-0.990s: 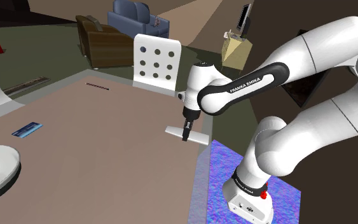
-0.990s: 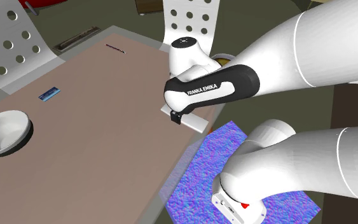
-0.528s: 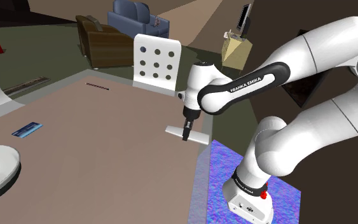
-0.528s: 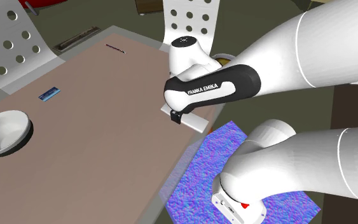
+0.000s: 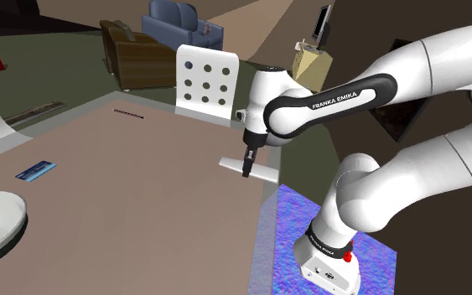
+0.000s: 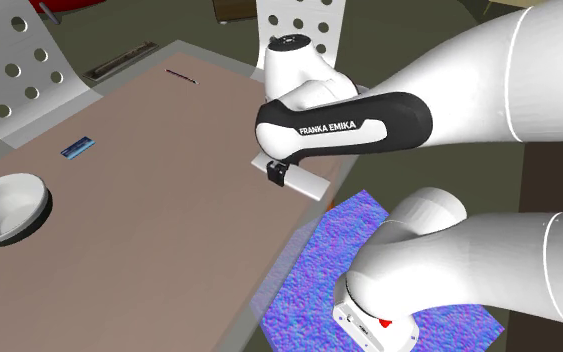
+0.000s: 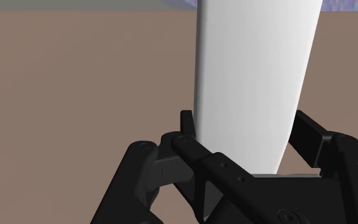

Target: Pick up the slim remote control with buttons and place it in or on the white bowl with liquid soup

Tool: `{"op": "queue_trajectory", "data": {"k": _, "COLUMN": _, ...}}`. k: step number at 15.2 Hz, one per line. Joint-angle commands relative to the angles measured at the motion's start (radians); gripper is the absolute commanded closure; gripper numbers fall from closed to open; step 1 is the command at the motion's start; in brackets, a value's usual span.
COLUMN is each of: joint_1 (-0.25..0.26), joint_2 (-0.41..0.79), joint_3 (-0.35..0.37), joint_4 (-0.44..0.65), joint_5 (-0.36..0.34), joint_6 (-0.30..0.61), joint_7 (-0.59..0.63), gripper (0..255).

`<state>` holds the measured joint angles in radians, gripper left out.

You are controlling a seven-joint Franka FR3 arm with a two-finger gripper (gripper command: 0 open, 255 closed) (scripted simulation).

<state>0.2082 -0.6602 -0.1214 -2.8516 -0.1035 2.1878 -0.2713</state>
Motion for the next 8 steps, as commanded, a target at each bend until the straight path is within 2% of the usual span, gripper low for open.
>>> {"op": "queue_trajectory", "data": {"k": 1, "joint_1": -0.001, "joint_2": -0.023, "joint_3": 0.001, "joint_4": 0.019, "joint_5": 0.001, "joint_6": -0.041, "joint_7": -0.002, "gripper": 255}}
{"op": "queue_trajectory", "data": {"k": 8, "joint_1": 0.002, "joint_2": -0.071, "joint_3": 0.009, "joint_4": 0.088, "joint_5": 0.009, "joint_6": -0.158, "joint_7": -0.004, "gripper": 255}}
